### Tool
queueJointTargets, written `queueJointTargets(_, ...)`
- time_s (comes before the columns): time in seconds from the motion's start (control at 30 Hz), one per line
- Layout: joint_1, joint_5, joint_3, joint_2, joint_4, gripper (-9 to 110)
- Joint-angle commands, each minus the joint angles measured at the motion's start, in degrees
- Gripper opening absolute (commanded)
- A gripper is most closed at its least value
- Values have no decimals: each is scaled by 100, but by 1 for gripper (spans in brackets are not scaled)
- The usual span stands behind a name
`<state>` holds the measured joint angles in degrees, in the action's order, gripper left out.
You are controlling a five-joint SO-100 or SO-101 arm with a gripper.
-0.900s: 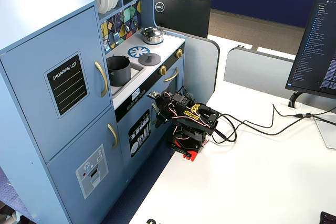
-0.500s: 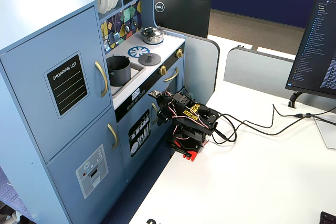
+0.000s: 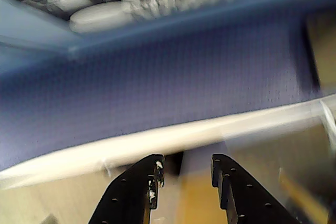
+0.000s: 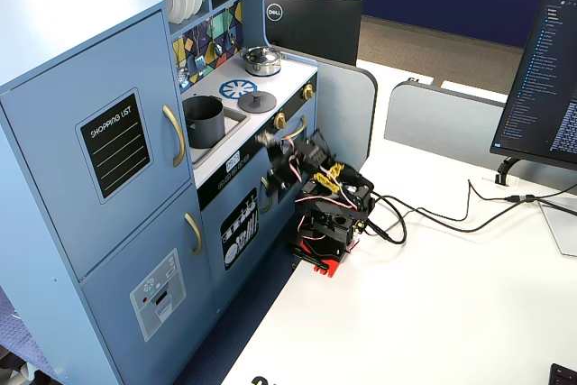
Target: Pick up the lid from the counter and put it on the gray recipient
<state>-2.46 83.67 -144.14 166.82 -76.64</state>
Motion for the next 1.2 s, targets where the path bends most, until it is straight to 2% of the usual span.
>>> queueJointTargets(0.0,-246,352,1529,-650,519,0)
queueJointTargets(0.23,-949,826,2558,-853,1837,0)
queueJointTargets(0.43,-1731,756,1784,-598,4676,1)
queueJointTargets(0.7,-2479,642,765,-958,6961,22)
queueJointTargets(1.17,-3305,826,1362,-2979,8402,31)
